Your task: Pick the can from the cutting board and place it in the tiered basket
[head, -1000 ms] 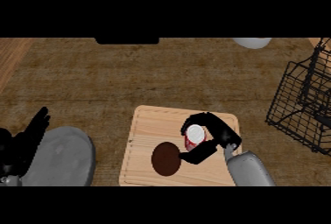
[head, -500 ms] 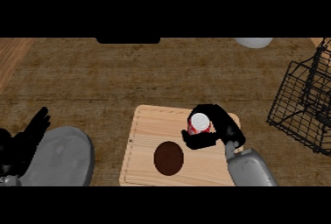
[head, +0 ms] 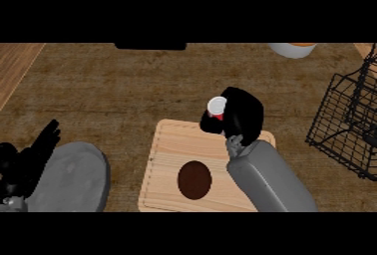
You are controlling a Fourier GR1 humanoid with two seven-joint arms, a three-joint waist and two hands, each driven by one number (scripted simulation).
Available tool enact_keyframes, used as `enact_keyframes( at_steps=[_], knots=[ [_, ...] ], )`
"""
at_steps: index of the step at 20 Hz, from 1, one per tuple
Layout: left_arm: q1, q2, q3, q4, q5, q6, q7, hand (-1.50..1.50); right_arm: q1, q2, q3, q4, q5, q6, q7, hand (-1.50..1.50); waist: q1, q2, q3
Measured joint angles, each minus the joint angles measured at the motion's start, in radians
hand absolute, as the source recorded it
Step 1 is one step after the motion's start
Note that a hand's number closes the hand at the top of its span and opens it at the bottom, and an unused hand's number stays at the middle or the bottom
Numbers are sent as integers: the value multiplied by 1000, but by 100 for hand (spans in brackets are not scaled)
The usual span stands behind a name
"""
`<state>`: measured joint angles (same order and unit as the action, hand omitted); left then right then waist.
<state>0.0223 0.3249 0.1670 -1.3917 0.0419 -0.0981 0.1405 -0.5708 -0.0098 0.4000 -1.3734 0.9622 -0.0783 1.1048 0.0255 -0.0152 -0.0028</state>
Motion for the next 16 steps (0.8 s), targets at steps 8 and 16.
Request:
enact_keyframes(
  at_steps=[8, 16],
  knots=[
    [6, 0, 1, -7, 3, -3, 14, 0, -228, -4, -9, 9, 296, 42, 120, 150, -7, -2, 3],
    [19, -1, 12, -15, 2, 3, 14, 0, -351, -4, -110, -40, 416, 93, 132, 150, -15, 4, 7]
  ],
)
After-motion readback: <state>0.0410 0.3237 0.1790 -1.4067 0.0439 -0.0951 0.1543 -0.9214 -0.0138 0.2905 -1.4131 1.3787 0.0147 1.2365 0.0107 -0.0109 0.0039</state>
